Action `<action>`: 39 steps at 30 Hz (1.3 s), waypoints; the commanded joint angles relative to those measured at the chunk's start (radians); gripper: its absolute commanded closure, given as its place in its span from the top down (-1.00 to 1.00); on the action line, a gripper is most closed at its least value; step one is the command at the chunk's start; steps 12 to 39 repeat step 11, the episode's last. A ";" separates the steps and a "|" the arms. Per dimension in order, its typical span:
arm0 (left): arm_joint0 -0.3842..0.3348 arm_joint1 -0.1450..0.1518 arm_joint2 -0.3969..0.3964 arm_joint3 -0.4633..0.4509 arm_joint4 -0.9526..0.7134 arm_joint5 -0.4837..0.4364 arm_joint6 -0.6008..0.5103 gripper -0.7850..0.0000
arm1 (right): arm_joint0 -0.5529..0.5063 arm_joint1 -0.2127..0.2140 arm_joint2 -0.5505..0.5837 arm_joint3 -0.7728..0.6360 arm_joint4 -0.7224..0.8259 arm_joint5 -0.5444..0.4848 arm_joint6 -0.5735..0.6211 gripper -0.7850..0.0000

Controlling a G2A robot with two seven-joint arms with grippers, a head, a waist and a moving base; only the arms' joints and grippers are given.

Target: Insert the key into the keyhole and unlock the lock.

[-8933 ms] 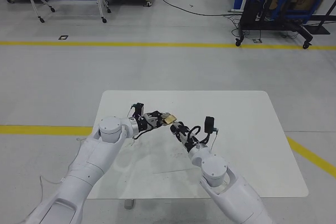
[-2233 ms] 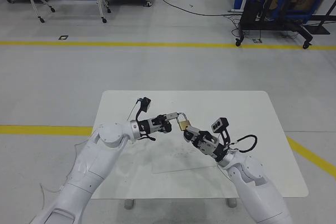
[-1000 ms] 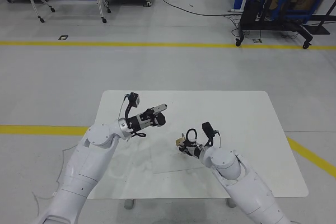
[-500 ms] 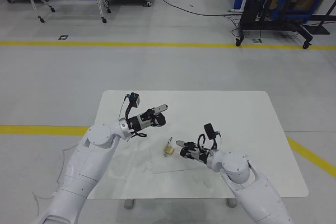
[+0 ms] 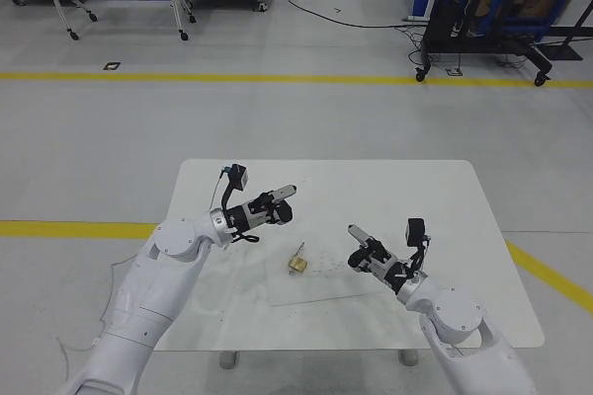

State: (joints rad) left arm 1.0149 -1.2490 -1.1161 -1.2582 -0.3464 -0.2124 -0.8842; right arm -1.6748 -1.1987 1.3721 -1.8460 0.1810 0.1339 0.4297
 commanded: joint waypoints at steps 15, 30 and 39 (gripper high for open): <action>0.094 0.014 -0.018 -0.154 0.295 -0.163 0.250 1.00 | -0.136 -0.001 0.119 -0.108 -0.126 -0.365 -0.295 1.00; 0.094 0.014 -0.018 -0.154 0.295 -0.163 0.250 1.00 | -0.136 -0.001 0.119 -0.108 -0.126 -0.365 -0.295 1.00; 0.094 0.014 -0.018 -0.154 0.295 -0.163 0.250 1.00 | -0.136 -0.001 0.119 -0.108 -0.126 -0.365 -0.295 1.00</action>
